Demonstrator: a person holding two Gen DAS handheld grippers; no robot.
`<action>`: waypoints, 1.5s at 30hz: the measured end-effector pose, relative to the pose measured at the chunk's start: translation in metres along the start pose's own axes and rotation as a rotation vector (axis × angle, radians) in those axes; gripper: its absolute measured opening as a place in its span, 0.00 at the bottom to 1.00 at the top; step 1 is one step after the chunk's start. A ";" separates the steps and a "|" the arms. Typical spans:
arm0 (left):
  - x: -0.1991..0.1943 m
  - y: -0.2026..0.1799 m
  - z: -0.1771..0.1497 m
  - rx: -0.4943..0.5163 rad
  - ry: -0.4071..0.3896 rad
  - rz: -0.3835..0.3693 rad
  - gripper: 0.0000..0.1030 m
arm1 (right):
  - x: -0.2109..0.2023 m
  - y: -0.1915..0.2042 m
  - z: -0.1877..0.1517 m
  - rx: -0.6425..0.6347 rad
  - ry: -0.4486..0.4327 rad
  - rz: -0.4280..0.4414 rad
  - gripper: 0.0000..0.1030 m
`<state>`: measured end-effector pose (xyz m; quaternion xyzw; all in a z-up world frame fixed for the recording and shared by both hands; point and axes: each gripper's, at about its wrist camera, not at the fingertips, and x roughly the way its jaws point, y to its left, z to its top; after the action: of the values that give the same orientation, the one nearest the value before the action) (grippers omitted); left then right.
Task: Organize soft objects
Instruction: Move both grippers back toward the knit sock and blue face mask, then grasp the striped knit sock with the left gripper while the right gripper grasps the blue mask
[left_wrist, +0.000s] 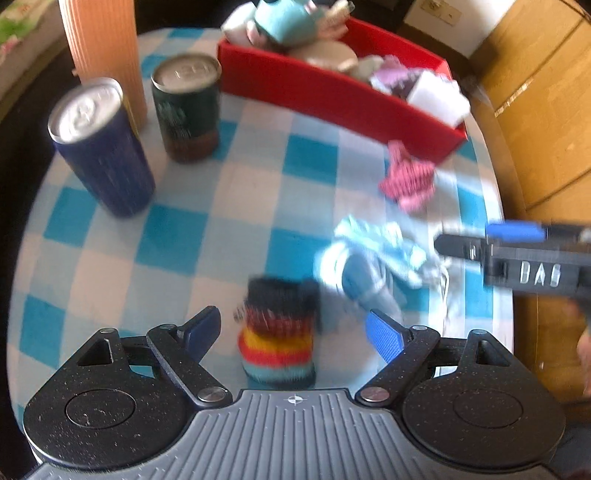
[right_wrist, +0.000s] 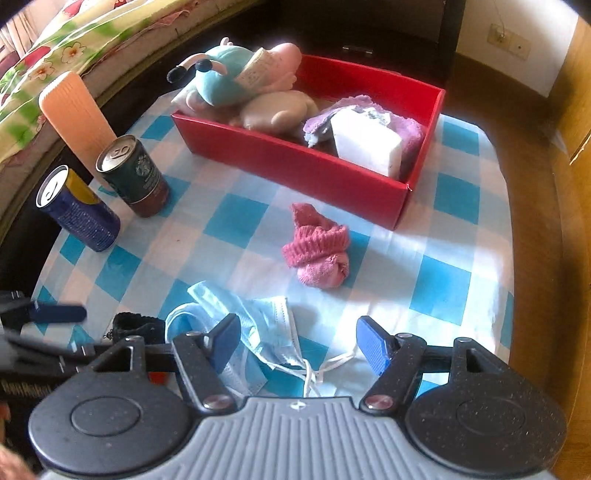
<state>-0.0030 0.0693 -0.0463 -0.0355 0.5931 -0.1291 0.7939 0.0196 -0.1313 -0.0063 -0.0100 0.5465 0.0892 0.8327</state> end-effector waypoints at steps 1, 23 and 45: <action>0.001 -0.001 -0.003 0.006 0.005 0.004 0.82 | -0.001 0.001 0.000 -0.001 0.000 0.001 0.47; 0.018 0.028 -0.014 -0.041 0.003 -0.001 0.19 | 0.015 0.004 0.005 -0.022 0.014 0.017 0.46; 0.030 0.039 -0.008 -0.073 0.027 -0.063 0.26 | 0.086 0.023 0.017 0.097 0.140 0.098 0.22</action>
<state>0.0035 0.1002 -0.0848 -0.0814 0.6065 -0.1330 0.7796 0.0643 -0.0953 -0.0758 0.0507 0.6067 0.1024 0.7867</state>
